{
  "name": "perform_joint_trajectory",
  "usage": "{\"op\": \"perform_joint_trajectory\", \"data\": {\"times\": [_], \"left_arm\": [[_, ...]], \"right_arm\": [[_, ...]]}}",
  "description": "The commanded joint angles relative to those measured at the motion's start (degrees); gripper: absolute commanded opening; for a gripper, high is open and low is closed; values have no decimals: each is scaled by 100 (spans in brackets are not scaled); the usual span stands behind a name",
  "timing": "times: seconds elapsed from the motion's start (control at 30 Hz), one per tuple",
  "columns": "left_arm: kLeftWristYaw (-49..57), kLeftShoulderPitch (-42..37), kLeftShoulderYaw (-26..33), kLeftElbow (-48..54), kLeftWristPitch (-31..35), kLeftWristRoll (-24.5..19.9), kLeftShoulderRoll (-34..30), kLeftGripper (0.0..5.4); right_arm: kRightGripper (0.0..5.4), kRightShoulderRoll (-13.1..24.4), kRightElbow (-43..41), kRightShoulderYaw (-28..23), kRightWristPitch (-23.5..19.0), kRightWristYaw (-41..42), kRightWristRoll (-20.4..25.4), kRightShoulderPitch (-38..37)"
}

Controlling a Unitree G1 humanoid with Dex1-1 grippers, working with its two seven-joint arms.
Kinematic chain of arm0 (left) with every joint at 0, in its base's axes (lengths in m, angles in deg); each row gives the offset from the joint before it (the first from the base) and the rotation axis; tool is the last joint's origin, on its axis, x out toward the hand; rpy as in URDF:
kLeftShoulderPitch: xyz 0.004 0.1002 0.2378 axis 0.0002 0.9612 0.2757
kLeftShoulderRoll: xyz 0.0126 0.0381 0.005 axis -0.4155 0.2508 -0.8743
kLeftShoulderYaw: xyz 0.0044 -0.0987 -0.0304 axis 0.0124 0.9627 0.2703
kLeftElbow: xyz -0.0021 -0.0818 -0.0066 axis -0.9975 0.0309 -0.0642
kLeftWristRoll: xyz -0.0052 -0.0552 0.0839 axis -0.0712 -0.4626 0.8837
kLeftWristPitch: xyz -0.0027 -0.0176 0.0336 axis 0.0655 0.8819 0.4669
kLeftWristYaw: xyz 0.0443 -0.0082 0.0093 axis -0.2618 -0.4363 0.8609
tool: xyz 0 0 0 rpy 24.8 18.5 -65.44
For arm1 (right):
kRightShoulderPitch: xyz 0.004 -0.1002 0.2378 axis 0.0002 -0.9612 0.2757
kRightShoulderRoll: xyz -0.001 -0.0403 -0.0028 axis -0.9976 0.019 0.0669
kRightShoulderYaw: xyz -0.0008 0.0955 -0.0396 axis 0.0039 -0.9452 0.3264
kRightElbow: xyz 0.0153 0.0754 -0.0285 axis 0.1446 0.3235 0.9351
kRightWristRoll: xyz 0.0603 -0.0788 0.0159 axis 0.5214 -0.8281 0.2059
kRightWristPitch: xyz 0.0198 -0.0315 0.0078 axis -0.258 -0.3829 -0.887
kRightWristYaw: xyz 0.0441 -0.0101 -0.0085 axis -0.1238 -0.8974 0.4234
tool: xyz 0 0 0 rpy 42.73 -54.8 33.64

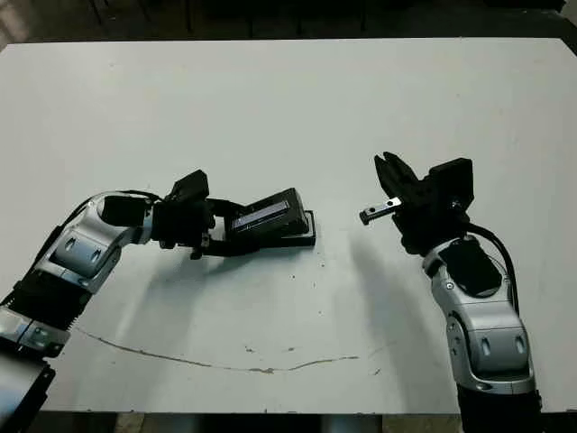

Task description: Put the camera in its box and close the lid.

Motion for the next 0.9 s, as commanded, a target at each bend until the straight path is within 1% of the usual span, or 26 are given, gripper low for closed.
{"op": "perform_joint_trajectory", "data": {"times": [0.03, 0.2, 0.33, 0.5, 0.6, 0.77, 0.9], "left_arm": [[-371, -182, -354, -802, 104, 140, 375, 276], [-416, -778, -341, -2148, -26, 356, 761, 276], [-387, -1047, -307, -2762, -164, 494, 977, 276], [-399, -1281, -298, -3252, -277, 634, 1150, 276], [-407, -1350, -298, -3365, -318, 707, 1228, 276], [-497, -1356, -365, -3268, -426, 819, 1285, 276], [-736, -1328, -773, -2693, -595, 1223, 1144, 276]], "right_arm": [[0, 12, -49, 9, -146, -35, -4, -97], [0, 2, -73, -12, -164, -16, 58, -114], [0, 13, -121, -9, -215, -49, 31, -132], [0, 18, -153, -29, -284, -45, 67, -141], [0, 30, -178, -36, -327, -50, 64, -158], [0, 45, -176, -42, -294, -16, 63, -177], [0, 49, -226, -39, -384, -57, 53, -183]]}}
